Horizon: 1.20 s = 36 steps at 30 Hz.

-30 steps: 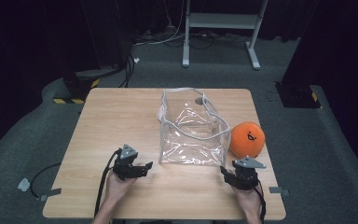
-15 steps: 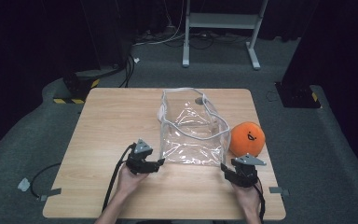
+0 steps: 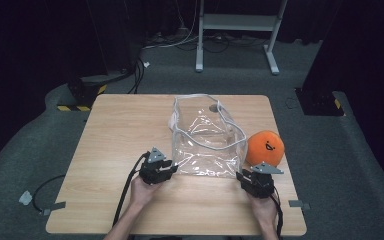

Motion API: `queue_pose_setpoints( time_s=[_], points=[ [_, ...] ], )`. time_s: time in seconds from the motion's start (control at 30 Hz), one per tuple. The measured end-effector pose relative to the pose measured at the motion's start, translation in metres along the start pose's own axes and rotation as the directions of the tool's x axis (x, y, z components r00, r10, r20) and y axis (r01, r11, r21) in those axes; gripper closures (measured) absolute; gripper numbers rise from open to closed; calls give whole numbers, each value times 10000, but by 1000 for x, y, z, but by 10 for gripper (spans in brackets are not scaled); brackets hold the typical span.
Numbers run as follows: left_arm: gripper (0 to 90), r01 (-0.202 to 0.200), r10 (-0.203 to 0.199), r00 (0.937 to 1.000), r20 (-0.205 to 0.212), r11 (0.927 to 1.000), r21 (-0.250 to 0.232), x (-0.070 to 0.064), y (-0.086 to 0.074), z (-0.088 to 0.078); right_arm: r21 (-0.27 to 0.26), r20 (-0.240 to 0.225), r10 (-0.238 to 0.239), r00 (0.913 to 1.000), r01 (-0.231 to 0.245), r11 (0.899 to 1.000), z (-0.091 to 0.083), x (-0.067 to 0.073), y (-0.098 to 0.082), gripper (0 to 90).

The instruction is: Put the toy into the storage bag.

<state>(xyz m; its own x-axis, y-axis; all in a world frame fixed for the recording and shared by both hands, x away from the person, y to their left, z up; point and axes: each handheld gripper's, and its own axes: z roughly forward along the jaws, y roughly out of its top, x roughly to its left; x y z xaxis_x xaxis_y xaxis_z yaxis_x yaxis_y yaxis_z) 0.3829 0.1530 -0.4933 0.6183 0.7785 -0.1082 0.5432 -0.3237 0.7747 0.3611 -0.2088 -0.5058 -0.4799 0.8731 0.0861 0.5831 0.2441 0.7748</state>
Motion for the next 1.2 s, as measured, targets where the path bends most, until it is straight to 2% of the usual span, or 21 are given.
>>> queue_pose_setpoints(
  time_s=[0.13, 0.23, 0.33, 0.6, 0.7, 0.9, 1.2],
  points=[
    [732, -12, 12, 10000, 80, 10000, 98, 1, -1, 2, 6, 116, -75, 9999, 75, 10000, 1, 0, 0, 755],
    [797, 87, -90, 9997, 224, 9998, 151, 1, -1, 3, 33, 154, 46, 9999, -47, 10000, 1, -1, 1, 793],
    [841, 86, -89, 9998, 195, 9998, 166, 2, -1, 3, 39, 229, -44, 9997, 43, 10000, 1, -1, 0, 813],
    [863, -49, 47, 9999, 119, 9997, 228, 1, -1, 2, 72, 257, -109, 9996, 107, 9999, 0, 1, 1, 834],
    [864, -158, 159, 9999, -36, 9993, 328, 3, -1, -2, 145, 176, -202, 9996, 199, 9997, 1, 4, 2, 840],
    [864, 42, -41, 10000, -48, 9996, 296, 11, -5, -7, 165, -54, -245, 9997, 245, 9996, 6, 9, 5, 842],
    [865, 373, -365, 9987, -361, 9991, 209, 25, -15, -20, 227, -506, -523, 9973, 535, 9983, 19, 25, 14, 847]
  ],
)
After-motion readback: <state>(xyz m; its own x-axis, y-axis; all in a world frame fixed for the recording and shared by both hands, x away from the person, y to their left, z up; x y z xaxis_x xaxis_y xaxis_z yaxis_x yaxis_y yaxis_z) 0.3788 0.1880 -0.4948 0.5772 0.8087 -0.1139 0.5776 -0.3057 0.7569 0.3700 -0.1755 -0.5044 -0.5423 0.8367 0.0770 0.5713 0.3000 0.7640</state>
